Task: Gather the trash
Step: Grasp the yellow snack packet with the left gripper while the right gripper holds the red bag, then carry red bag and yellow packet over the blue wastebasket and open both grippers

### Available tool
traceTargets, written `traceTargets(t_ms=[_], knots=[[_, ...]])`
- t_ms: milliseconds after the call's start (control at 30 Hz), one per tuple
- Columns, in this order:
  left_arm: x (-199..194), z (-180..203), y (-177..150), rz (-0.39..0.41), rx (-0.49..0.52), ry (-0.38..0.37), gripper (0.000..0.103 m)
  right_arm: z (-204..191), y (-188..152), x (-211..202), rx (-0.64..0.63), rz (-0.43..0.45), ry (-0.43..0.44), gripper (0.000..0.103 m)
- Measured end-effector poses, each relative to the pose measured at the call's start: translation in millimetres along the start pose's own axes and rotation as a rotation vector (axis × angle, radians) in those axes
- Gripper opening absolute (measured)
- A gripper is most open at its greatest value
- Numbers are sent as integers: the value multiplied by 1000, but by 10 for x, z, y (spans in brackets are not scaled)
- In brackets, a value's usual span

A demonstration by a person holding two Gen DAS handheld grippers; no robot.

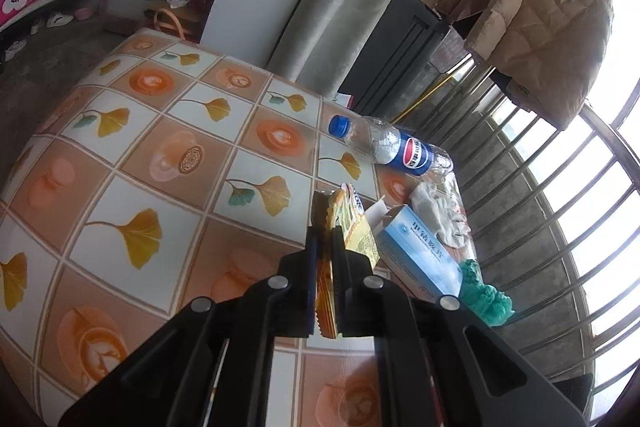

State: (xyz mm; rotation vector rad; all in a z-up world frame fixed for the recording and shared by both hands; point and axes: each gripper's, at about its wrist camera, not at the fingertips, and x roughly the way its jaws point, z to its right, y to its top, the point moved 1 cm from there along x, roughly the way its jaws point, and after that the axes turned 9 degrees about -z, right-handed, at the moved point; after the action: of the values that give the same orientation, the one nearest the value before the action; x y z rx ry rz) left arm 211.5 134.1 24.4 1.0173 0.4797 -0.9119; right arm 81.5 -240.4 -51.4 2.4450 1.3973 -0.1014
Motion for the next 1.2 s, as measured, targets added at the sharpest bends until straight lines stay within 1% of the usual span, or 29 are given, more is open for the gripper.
traceTargets(t_ms=[233,400,533,633,833,1000,1033,1100,1200], knots=[[-416,157,-31,79,65,-26,6,-250,-39,7,-76,-3,-1,2],[-616,321,-70,110,110,-60,6,-388,-85,13,-119,7,-5,1],[-702,500,-118,119,154,-86,6,-480,-110,-62,-154,37,-11,1],[-747,701,-155,122,203,-112,6,-520,-132,-181,-172,75,-8,1],[-766,1098,-225,118,279,-173,6,-590,-251,-620,-195,188,-15,1],[-691,1578,-326,96,385,-232,6,-571,-356,-1132,-198,329,-52,1],[-657,1706,-357,86,412,-247,6,-556,-389,-1220,-197,352,-60,1],[-581,1945,-415,62,458,-278,6,-523,-466,-1486,-185,427,-93,1],[-403,2356,-537,2,536,-332,6,-465,-608,-1834,-161,526,-148,1]])
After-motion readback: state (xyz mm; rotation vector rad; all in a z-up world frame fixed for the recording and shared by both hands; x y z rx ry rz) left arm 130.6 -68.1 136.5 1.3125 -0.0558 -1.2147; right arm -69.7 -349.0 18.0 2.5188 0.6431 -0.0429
